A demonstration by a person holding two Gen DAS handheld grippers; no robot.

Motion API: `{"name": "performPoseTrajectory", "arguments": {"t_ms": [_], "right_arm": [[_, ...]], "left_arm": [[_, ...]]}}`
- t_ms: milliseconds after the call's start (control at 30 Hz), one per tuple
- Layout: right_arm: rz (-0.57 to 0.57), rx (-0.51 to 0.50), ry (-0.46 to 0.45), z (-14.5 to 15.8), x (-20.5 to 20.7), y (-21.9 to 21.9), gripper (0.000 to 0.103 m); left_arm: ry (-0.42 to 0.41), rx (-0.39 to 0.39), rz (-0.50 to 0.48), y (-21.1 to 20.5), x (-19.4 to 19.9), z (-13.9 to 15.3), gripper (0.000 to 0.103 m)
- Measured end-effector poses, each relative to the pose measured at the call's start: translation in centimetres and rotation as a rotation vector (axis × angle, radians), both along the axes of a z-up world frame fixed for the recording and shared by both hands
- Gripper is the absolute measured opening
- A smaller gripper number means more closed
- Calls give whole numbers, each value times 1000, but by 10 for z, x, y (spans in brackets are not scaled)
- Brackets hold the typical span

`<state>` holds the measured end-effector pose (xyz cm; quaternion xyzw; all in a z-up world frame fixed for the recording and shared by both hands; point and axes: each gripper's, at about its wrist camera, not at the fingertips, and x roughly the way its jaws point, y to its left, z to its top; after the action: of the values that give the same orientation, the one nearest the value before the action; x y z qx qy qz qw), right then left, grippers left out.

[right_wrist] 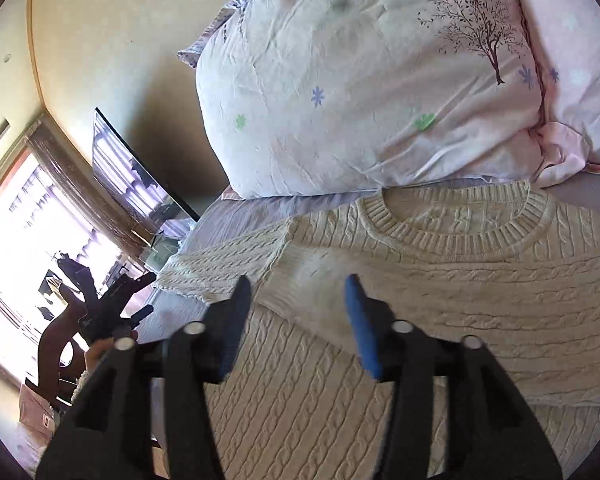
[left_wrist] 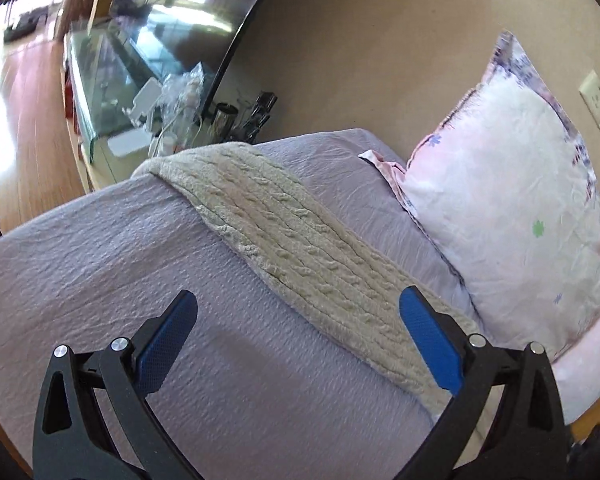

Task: Fold small clothes

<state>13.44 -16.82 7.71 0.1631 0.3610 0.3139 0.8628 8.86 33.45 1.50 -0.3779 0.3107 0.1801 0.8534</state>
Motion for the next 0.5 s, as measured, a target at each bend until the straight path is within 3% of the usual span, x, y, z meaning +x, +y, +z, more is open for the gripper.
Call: {"name": "performPoseTrajectory", "arguments": {"t_ms": [167,267,333,367,400,500], "right_arm": [[-133,14,-43,16,13,-56,76],[-190,4,-57,18,6,-86,78],[-219,4,-59,20,6,-102,78],[-232,6,-59,21,8,-110,78],[-248,10,-59,21,7,-118,79],[-284,15,-68,25,3,-140,79]], "left_arm": [[-15,-84,90,36,10,-4,72],[-50,-178,166,62,9,-12,58],[-40,-222,204,75,11,-16,34],[-16,-221,208,80,14,-16,17],[1,-206,199,79,19,-14,12],[-43,-63,98,42,36,23,8]]}}
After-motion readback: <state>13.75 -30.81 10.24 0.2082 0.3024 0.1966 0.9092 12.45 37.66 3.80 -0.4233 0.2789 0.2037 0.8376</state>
